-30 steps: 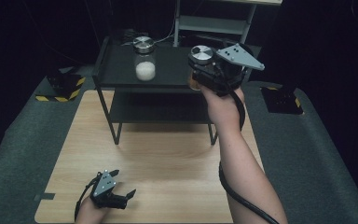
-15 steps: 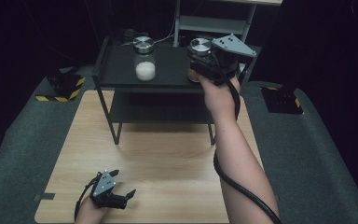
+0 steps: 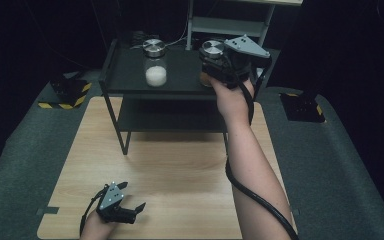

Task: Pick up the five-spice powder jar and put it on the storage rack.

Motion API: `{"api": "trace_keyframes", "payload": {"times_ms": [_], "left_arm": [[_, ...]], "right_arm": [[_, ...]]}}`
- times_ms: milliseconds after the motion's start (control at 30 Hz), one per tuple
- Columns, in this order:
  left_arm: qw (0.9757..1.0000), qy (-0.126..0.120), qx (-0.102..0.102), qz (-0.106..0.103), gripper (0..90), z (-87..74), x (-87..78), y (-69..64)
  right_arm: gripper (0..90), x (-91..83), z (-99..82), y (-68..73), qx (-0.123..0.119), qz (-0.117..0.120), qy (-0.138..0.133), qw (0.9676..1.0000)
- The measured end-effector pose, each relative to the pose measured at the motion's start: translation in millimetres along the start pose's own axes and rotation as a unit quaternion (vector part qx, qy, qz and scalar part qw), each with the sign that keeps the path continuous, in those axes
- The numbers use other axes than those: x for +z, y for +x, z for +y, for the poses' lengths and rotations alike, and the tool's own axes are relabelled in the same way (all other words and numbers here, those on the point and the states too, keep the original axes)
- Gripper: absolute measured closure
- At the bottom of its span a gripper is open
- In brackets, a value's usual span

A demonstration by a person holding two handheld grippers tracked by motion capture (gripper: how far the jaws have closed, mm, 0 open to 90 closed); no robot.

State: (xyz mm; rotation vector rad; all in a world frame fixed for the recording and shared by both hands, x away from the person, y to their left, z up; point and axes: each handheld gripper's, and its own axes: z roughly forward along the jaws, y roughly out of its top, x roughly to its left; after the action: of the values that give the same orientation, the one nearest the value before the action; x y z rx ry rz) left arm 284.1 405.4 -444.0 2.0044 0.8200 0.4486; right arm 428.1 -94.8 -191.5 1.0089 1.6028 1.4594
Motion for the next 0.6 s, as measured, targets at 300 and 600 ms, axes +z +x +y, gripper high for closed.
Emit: {"api": "trace_keyframes", "payload": {"times_ms": [300, 600], "left_arm": [[1.0000, 0.001, 0.000, -0.001, 0.9, 0.4, 0.0, 0.2], [1.0000, 0.003, 0.002, 0.000, 0.9, 1.2, 0.6, -0.2]], "right_arm": [[34.8, 2.5, -3.0, -4.7, 0.020, 0.000, -0.003, 0.9998], [34.5, 1.4, -10.5, -5.8, 0.018, 0.002, -0.015, 0.9997]]}}
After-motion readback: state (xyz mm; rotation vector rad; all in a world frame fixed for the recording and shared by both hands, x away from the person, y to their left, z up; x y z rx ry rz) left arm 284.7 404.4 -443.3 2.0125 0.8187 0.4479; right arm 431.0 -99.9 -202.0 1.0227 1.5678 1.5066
